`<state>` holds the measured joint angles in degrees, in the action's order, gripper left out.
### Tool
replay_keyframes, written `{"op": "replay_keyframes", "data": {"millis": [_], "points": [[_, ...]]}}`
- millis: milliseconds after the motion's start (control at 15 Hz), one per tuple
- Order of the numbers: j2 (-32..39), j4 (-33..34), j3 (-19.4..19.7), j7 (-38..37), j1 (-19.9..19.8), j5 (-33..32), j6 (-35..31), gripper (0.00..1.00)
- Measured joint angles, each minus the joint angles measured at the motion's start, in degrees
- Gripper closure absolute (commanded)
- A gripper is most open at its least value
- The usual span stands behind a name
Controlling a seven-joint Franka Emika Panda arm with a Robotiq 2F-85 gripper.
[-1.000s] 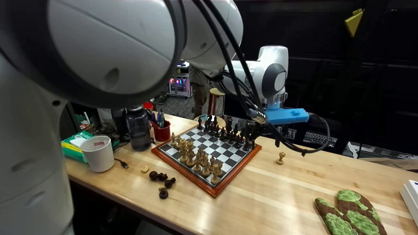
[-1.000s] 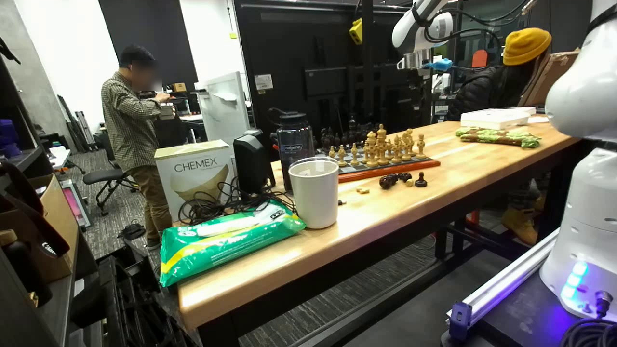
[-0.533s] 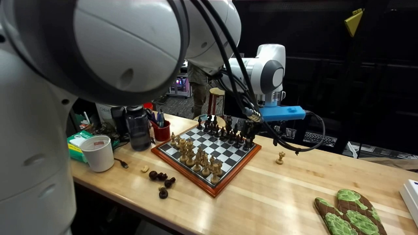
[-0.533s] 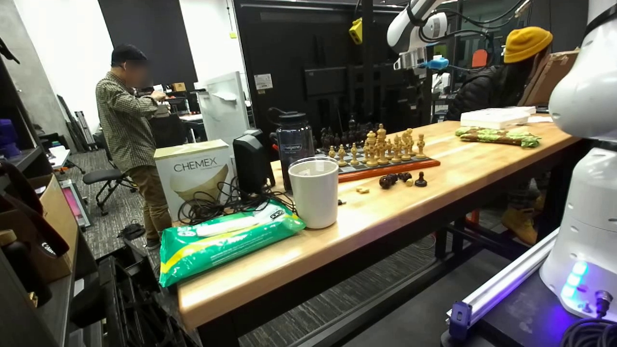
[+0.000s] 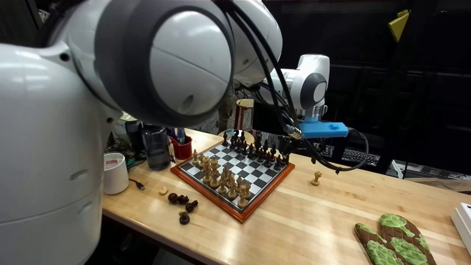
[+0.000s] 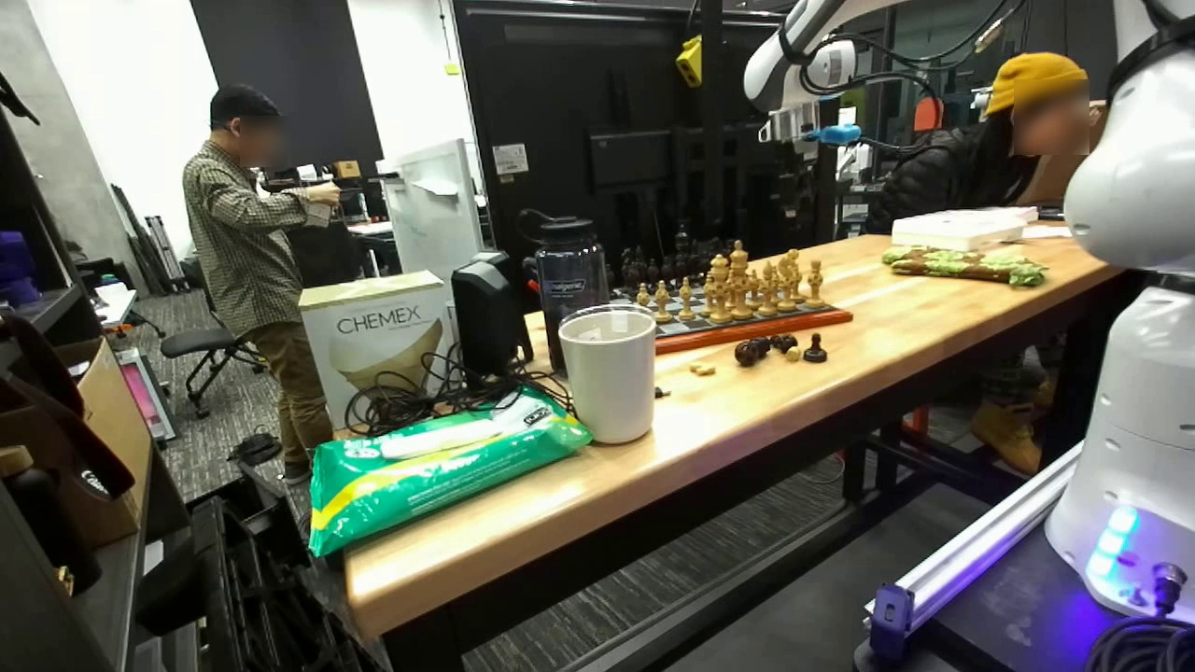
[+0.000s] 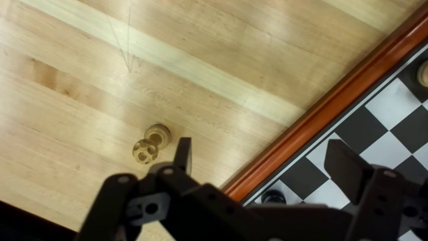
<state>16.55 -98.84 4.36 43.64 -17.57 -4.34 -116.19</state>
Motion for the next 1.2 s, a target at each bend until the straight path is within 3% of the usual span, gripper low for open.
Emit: {"op": "replay_keyframes", "data": {"millis": [1200], "points": [[17.06,19.42,0.44,4.41,-3.27,2.73,0.0,0.0]]}}
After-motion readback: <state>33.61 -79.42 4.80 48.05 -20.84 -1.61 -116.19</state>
